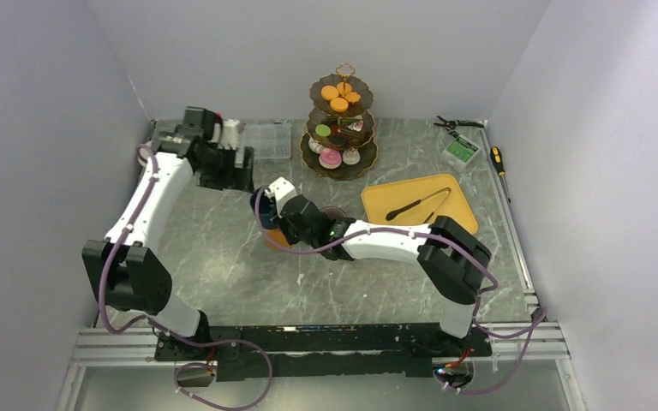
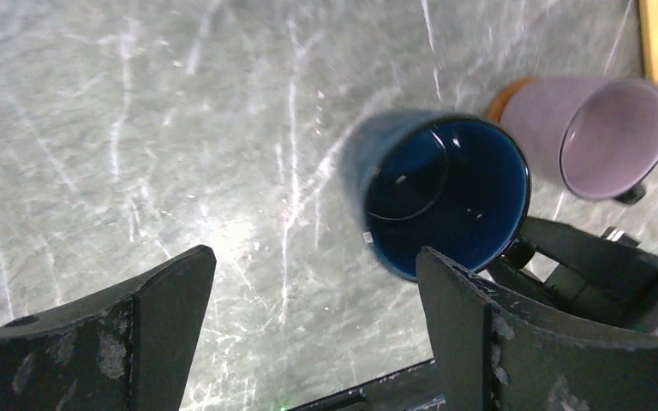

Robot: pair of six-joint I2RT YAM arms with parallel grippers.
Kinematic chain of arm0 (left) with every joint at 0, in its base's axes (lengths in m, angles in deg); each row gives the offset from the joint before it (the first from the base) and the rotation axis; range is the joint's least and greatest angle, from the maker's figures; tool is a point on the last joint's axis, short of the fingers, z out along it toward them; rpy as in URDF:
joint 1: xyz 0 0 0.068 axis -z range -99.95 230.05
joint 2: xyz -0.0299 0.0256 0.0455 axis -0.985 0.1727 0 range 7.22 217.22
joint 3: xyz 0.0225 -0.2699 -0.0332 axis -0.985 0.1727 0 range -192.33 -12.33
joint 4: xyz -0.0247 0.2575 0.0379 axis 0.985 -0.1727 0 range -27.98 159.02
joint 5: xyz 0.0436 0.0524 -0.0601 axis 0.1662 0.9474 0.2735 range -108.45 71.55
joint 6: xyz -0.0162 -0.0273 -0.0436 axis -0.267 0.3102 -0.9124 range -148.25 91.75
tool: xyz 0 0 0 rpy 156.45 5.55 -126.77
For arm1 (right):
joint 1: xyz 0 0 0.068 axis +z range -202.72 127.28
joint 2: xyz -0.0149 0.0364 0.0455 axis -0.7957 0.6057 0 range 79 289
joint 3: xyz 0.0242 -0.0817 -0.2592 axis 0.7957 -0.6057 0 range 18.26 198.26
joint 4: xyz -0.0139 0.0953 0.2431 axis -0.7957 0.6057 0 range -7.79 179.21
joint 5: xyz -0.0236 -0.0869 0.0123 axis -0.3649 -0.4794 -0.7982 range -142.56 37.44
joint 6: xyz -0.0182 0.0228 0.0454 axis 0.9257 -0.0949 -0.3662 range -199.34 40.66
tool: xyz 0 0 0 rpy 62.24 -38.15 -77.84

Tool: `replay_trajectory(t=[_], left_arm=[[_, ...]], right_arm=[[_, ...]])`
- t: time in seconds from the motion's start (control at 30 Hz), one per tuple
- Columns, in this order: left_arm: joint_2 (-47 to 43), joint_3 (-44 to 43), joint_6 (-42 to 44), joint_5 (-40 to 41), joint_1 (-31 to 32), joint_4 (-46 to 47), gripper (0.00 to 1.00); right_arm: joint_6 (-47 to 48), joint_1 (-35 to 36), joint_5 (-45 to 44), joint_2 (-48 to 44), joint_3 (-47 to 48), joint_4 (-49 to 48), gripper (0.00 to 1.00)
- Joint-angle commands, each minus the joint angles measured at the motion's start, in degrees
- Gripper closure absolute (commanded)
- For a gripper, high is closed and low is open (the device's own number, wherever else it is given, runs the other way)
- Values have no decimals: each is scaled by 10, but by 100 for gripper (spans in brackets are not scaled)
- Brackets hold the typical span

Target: Serve the afternoon tea

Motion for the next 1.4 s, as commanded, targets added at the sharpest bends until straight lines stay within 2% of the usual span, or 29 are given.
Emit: replay_trajectory(t=[0.0,0.2,0.47,0.97,1.0,1.07,1.17,1.37], left_arm=[[-11,-38,-14,-69,-83,9,7],[-15,-38,-14,-113,-106,30,7],[-6,-37,-12,-90,-131,38,7],[-2,-7,-9,-63,-137,71,7],[-2,-5,-7,-61,-137,73,7],[-2,0,-2,-58,-137,77,7],[0,5,4,-50,-137,82,7],[3,10,10,-40,-137,95,7]], right_arm=[[-7,7,-25,4,-10,-38,100],[-9,9,-28,10,-18,-47,100],[-11,20,-36,19,-32,-55,100],[-12,47,-71,30,-77,-72,100],[-12,48,-75,30,-81,-75,95],[-14,49,-82,29,-93,-82,77],[-15,50,-82,20,-109,-93,60],[-15,52,-87,5,-97,-76,38]])
